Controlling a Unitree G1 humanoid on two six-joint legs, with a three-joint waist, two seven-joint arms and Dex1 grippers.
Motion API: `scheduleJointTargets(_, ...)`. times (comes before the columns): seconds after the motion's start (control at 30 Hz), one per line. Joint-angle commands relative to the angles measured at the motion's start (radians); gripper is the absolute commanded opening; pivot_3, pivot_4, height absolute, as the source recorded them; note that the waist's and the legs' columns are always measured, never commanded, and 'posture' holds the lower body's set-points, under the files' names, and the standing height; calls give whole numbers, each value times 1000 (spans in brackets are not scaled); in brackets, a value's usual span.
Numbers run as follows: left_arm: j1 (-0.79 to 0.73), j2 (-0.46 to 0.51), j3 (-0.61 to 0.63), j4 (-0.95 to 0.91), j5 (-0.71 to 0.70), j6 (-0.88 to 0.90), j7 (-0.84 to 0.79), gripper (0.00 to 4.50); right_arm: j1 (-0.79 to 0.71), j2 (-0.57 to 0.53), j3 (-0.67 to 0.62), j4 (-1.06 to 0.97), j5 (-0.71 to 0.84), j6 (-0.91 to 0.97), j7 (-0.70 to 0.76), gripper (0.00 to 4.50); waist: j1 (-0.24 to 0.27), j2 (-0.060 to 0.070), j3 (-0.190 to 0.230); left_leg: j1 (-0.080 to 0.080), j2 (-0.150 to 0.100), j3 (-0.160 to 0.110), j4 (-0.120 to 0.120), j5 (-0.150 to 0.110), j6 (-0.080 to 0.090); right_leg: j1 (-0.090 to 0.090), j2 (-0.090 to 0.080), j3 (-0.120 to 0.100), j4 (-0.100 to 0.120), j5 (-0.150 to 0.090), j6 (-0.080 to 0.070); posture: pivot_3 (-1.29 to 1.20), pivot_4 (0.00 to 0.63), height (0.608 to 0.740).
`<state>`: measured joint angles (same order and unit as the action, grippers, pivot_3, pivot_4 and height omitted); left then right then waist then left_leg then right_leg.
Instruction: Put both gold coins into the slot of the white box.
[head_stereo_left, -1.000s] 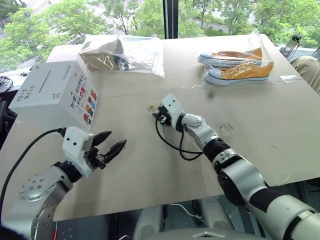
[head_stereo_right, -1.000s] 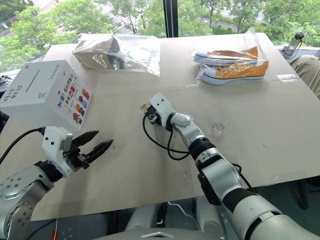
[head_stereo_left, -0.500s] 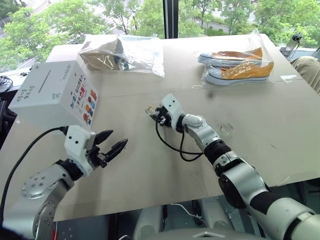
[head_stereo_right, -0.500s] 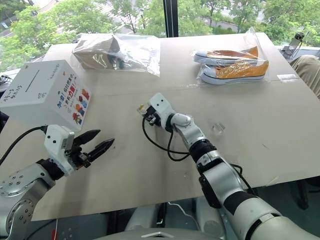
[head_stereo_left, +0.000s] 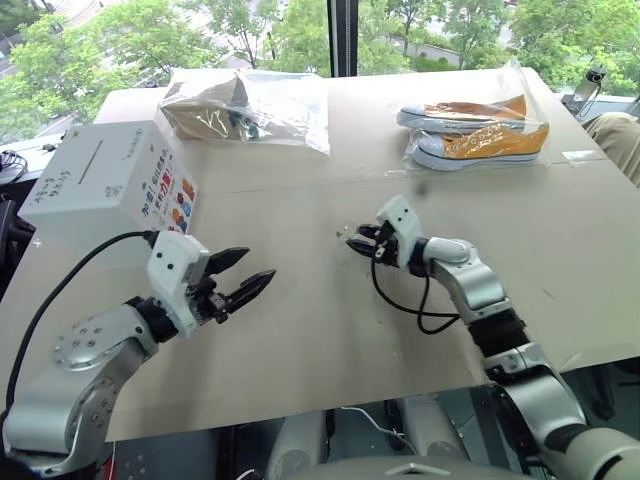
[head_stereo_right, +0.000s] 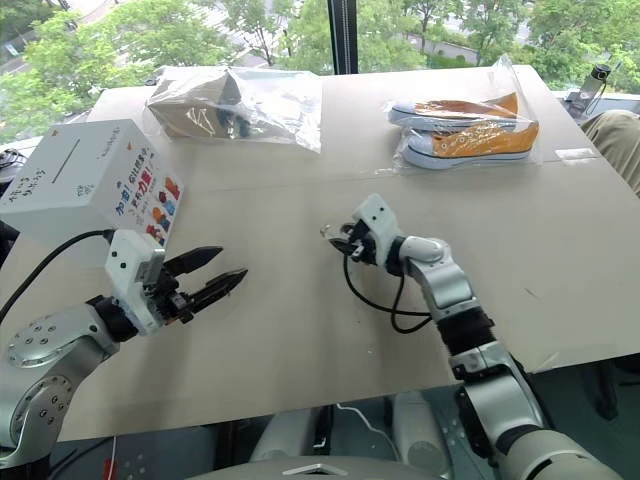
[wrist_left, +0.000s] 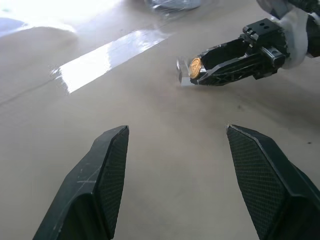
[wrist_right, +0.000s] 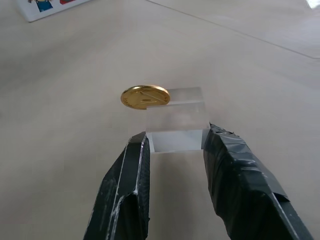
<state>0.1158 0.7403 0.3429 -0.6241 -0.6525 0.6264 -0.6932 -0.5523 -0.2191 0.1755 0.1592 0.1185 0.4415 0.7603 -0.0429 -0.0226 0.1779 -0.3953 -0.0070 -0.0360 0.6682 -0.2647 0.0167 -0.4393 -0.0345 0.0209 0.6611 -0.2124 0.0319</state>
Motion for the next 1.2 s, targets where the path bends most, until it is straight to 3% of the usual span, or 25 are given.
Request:
scheduleJointTargets(0.03, -25, 28, -13, -38, -20, 12, -14, 3162, 31, -41, -21, -130, 47, 54, 23, 1102, 0, 0, 0, 0, 0, 0, 0, 0, 0, 0, 0, 0, 0, 0, 0, 0, 150, 740)
scheduleJointTargets(0.33, -82, 60, -50, -27, -19, 21, -31, 3162, 98, -123, -20, -245, 120, 149, 56, 1102, 1, 0, 0, 0, 0, 1, 1, 0, 0, 0, 1, 1, 0, 0, 0, 0, 150, 740)
scheduleJointTargets(0.37, -82, 62, -51, -26, -18, 20, -32, 3162, 98, -130, -16, -242, 121, 149, 61, 2113, 2, 0, 0, 0, 0, 1, 1, 0, 0, 0, 1, 1, 0, 0, 0, 0, 150, 740)
scheduleJointTargets(0.53, -70, 66, -43, -29, -21, 19, -31, 3162, 98, -156, -19, -228, 114, 125, 52, 4410, 5, 0, 0, 0, 0, 1, 1, 0, 0, 0, 1, 0, 0, 0, 0, 0, 150, 740)
scheduleJointTargets(0.93, 58, 50, 32, 41, 30, -26, -40, 3162, 71, -185, -48, -280, 190, 33, 116, 4484, 4, 0, 0, 0, 0, 1, 1, 0, 0, 0, 1, 0, 0, 0, 0, 0, 150, 740)
scheduleJointTargets(1.2, 134, -7, 32, 57, 49, -49, -39, 3162, 41, -127, 93, -261, 107, -11, 101, 4484, 3, 0, 0, 0, 1, 1, 1, 0, 0, 0, 1, 0, -1, 0, 0, 0, 150, 740)
